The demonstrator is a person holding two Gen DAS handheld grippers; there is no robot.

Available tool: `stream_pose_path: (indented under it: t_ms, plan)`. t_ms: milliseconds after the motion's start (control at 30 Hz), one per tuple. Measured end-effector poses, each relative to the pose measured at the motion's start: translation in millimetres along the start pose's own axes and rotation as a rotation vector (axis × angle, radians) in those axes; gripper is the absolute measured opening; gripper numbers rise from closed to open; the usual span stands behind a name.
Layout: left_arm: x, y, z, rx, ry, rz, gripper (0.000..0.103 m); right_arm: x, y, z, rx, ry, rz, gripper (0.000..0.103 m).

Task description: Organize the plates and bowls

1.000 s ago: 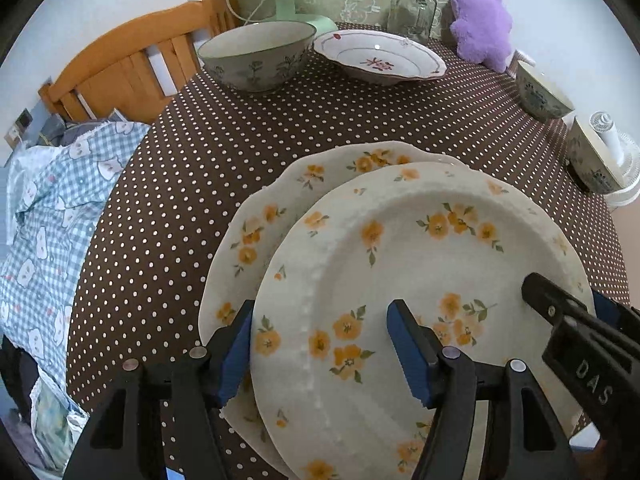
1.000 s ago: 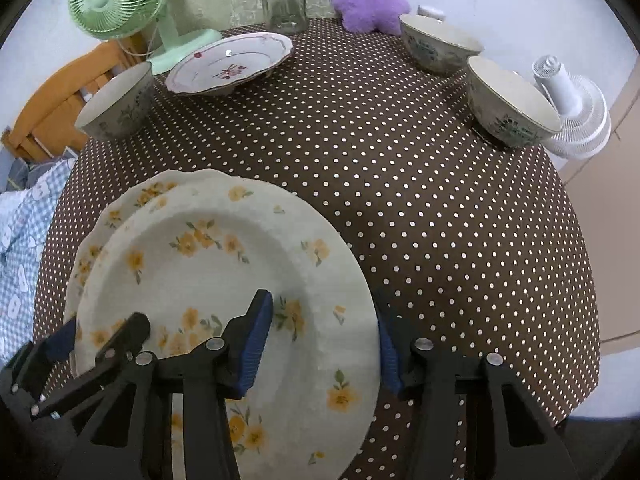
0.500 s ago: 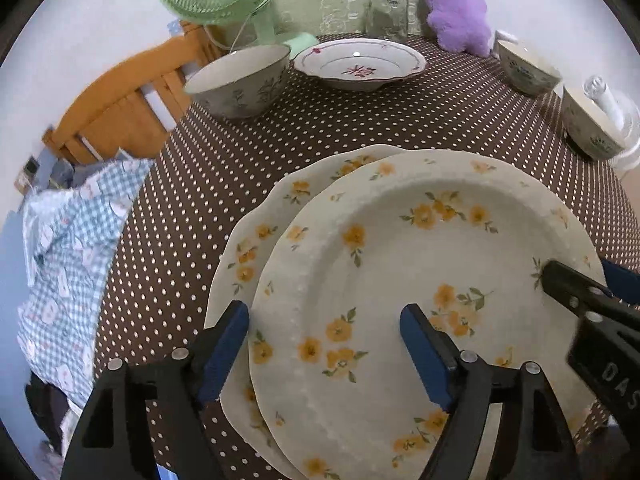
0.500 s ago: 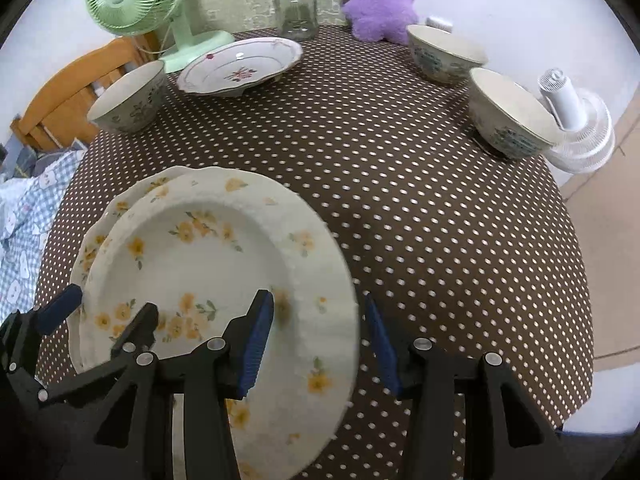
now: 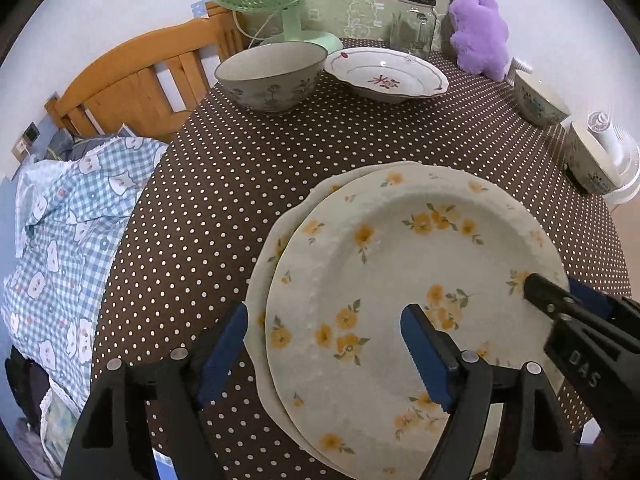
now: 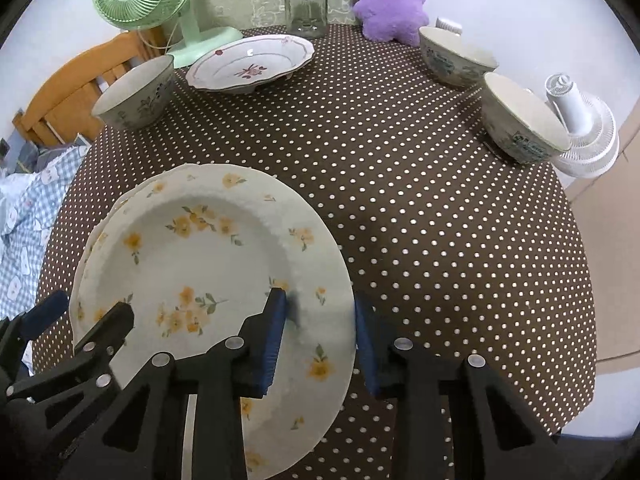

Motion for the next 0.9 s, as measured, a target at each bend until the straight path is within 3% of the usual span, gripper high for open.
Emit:
stream_pose_path:
  t_ms: [467,567,633,667,800,900]
  plan:
    - [-4.2,-2.8,-4.2,0.033,0.017,-0.007,0.081,-6.4,8.8,-15.0,0.034,-0.013,-0.01,0.043]
    - [-6.9,-11.5,-4.7,0.053,0.029,0.007,0.087,-9.5,4.0,-12.0,0.013,0.016,-0.019,0.045]
    - [-9.8,-18.9,-5.7,0.07,0.04,0.023,0.092,-13.4,-8.3,-13.7,0.014,0.014,0.022,0.054]
    - [-11.6,-23.8,-6.2,0.077,0.049,0.034,0.092,-14.7,-13.9,-14.1,0.016,0.01,0.041,0.066]
    - [-21.0,-39.0,-10.9,0.101,0.065,0.072,0.095,-22.0,-42.6,-16.1,0.036,0.035,0.12,0.075]
    - [-29.8,-51.3,-11.9,0.122,0.077,0.105,0.096,-26.1,-61.3,-18.0,0.028,0.067,0.166,0.075]
Point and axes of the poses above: each gripper's, at about its wrist camera, not at the fingertips, and y roughly the way its jaws point, z to its right, x to its underside, the point moved 5 cm from there along y, roughly the way its jaws point, and after that the axes turned 3 degrees about -z, right-handed, at the moved point
